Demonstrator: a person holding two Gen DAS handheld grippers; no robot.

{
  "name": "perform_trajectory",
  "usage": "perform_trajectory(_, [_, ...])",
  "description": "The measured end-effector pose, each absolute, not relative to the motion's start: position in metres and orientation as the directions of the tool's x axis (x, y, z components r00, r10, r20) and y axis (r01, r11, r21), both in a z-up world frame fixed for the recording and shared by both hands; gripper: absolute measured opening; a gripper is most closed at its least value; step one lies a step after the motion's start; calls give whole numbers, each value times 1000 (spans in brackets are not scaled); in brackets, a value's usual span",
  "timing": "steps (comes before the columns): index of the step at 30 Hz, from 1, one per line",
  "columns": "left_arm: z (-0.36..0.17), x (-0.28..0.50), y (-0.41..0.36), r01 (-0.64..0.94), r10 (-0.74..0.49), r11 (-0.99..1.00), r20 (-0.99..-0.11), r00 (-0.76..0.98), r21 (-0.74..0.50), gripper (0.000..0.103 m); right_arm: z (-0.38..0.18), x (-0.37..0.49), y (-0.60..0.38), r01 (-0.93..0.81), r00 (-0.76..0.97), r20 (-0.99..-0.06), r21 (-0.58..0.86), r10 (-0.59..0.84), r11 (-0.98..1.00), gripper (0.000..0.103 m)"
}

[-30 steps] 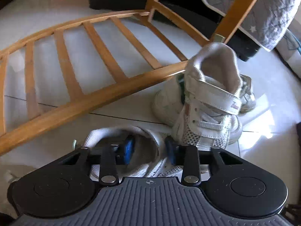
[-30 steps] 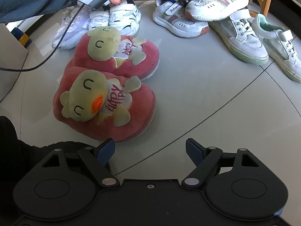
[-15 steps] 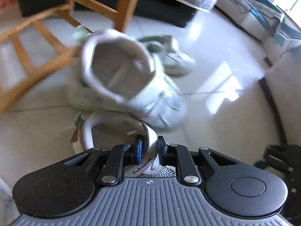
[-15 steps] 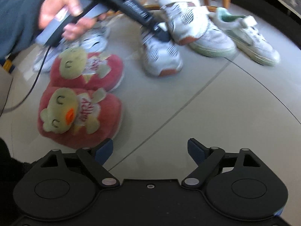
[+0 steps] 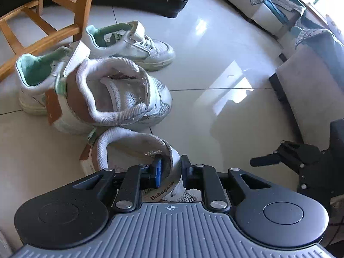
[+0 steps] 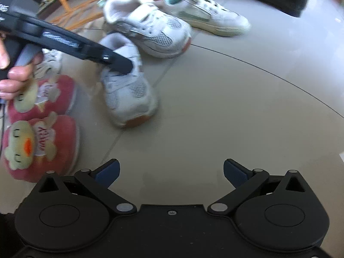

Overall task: Organize scattered shoes
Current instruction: 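Carry the white sneaker with the left gripper toward its matching sneaker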

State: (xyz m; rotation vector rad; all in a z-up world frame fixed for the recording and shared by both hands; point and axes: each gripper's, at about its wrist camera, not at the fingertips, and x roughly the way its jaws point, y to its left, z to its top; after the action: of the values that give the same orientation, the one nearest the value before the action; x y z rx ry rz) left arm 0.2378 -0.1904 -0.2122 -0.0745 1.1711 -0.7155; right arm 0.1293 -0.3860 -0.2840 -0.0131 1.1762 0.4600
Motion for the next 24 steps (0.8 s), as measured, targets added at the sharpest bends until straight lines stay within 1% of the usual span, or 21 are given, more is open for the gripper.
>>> perform_trajectory(2, [-207, 238, -189, 480, -549, 778, -810, 204, -406, 19, -286, 129, -388, -346, 308, -893, 216, 328, 913, 103])
perform_trajectory(6, [-195, 238, -178, 450, -569, 778, -794, 213, -437, 19, -291, 130, -389, -336, 307, -900, 202, 310, 920, 103])
perform_trajectory(10, [-181, 236, -169, 431, -564, 794, -783, 260, -428, 20, -296, 130, -390, -326, 305, -909, 181, 284, 928, 103])
perform_trajectory(11, [-178, 237, -167, 422, -555, 804, -782, 284, -418, 23, -296, 130, -390, -324, 303, -911, 179, 281, 929, 103])
perform_trajectory(16, [-161, 241, -157, 363, -467, 874, -765, 443, -323, 30, -302, 130, -392, -313, 291, -917, 177, 272, 933, 103])
perform_trajectory(19, [-158, 247, -150, 309, -417, 905, -758, 502, -294, 36, -307, 130, -393, -312, 282, -923, 170, 262, 935, 103])
perform_trajectory(21, [-158, 253, -145, 264, -375, 925, -756, 536, -272, 37, -309, 130, -394, -314, 280, -925, 164, 256, 935, 103])
perform_trajectory(24, [-165, 264, -144, 244, -338, 939, -774, 535, -241, 38, -308, 129, -391, -332, 284, -928, 142, 242, 933, 103])
